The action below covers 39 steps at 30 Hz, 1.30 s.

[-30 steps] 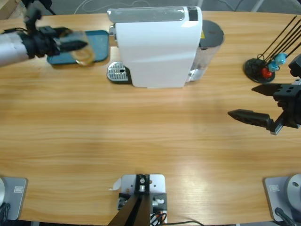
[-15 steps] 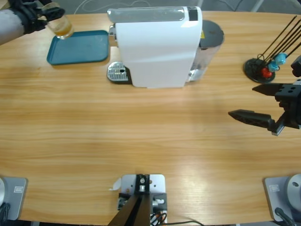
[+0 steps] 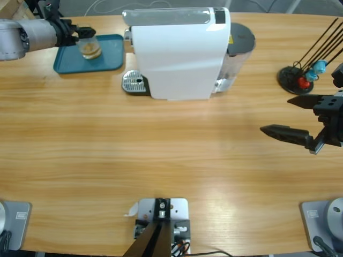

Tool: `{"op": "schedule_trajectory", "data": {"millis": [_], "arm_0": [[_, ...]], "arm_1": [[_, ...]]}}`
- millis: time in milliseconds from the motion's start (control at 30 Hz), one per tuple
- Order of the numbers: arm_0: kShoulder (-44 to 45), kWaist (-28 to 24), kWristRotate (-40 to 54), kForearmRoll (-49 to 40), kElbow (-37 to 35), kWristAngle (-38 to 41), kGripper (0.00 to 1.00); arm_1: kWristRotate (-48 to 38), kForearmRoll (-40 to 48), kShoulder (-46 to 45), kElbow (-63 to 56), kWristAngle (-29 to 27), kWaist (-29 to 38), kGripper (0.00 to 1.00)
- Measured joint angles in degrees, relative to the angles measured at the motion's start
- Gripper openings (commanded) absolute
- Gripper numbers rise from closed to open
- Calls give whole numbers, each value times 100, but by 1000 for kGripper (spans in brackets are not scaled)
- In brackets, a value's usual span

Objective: Pour coffee

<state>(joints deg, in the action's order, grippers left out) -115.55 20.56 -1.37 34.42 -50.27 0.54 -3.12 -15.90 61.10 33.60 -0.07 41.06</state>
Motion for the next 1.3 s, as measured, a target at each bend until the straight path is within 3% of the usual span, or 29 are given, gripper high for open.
{"op": "schedule_trajectory", "data": {"millis": [133, 233, 267, 300, 633, 800, 1000, 1133, 1300], "arm_0": [[-25, 33, 44, -7, -103, -6, 0], [-49, 48, 76, -7, -125, -26, 737], [-55, 54, 91, -7, -125, -29, 915], [-61, 63, 126, -7, -125, -31, 968], [-65, 208, 454, -8, -106, -88, 1000], [39, 231, 504, -2, 267, -94, 1000], [1207, 332, 558, -119, 536, -368, 1000], [2312, 685, 558, -1170, 514, -612, 998], [3668, 1458, 217, -3906, 299, -640, 1000]], "arm_1": [[0, 0, 0, 0, 0, 0, 973], [0, 0, 0, 0, 0, 0, 973], [0, 0, 0, 0, 0, 0, 973], [0, 0, 0, 0, 0, 0, 973], [0, 0, -48, 0, 0, 16, 977], [0, 0, -121, 0, -37, 43, 980], [0, -1, -135, 0, -91, 75, 987], [0, 1, -183, -1, -225, 79, 988], [84, 1, -498, -3, -746, 80, 1000]]}}
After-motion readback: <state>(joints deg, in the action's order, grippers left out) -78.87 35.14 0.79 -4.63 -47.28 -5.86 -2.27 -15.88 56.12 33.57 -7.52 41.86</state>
